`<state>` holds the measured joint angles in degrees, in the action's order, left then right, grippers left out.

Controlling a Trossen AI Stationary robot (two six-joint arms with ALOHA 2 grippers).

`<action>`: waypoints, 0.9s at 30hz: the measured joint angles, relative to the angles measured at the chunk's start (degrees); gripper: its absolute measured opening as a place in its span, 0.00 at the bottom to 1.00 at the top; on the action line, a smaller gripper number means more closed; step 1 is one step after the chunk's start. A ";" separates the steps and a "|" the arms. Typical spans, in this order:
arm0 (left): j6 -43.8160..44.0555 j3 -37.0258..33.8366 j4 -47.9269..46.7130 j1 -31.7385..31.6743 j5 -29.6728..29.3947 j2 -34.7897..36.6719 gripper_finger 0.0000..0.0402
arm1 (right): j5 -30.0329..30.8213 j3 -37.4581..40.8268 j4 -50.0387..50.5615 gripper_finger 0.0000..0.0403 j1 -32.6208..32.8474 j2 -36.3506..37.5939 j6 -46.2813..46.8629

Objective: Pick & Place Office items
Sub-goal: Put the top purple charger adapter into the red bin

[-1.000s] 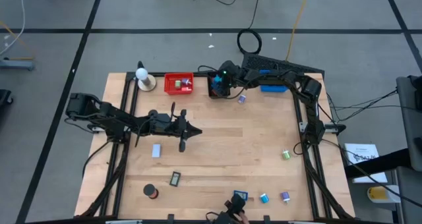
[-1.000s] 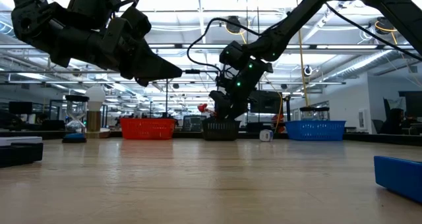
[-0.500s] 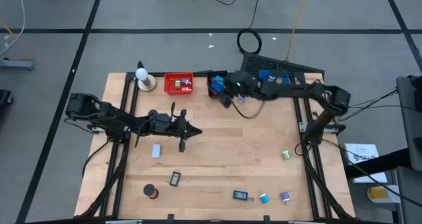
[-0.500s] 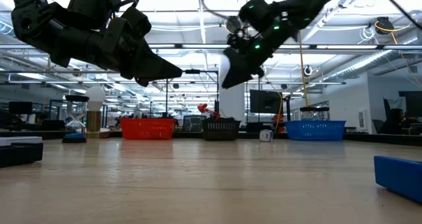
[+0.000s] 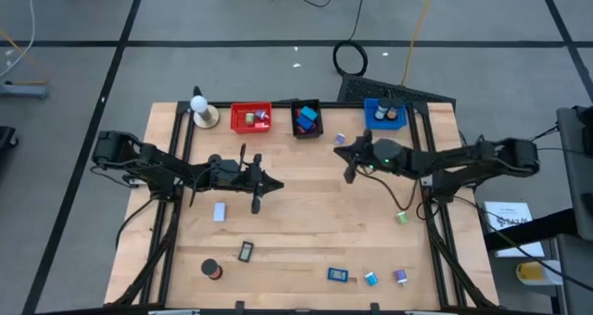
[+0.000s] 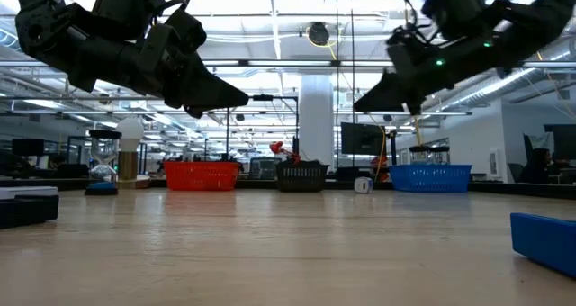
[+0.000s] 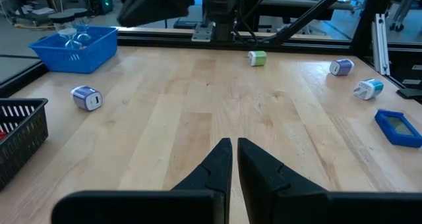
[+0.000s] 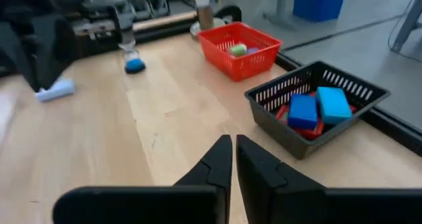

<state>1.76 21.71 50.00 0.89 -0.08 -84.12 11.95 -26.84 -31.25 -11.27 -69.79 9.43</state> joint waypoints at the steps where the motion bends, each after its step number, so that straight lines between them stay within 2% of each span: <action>1: 0.00 0.00 0.00 0.02 0.00 0.00 0.08 | 0.01 1.40 -1.58 0.03 0.07 1.18 0.00; 6: 0.00 0.00 0.00 0.02 -0.01 0.01 0.08 | -0.35 6.37 -10.93 0.01 0.34 5.36 -1.20; 14: -0.37 0.19 2.76 -0.05 -0.02 -0.04 0.08 | -6.18 10.97 -19.00 0.00 2.07 8.85 -1.52; 18: 4.94 0.46 2.96 -0.15 -0.02 -0.04 0.08 | -6.32 11.49 -24.16 0.00 3.12 8.77 1.91; 21: 7.16 1.21 1.35 -0.15 0.05 -0.02 0.08 | -7.71 11.49 -23.45 0.01 3.27 8.70 2.34; 24: 5.35 1.88 -1.82 0.66 -0.65 -0.28 0.08 | -9.05 11.49 -22.06 0.01 3.28 8.71 2.01; 27: 4.33 2.55 -1.52 2.40 -4.27 -2.50 0.08 | -6.65 11.45 -18.99 0.00 3.41 8.71 1.91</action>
<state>6.09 24.26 48.48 3.29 -4.35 -86.62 5.30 -15.40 -50.24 -7.86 -61.08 11.34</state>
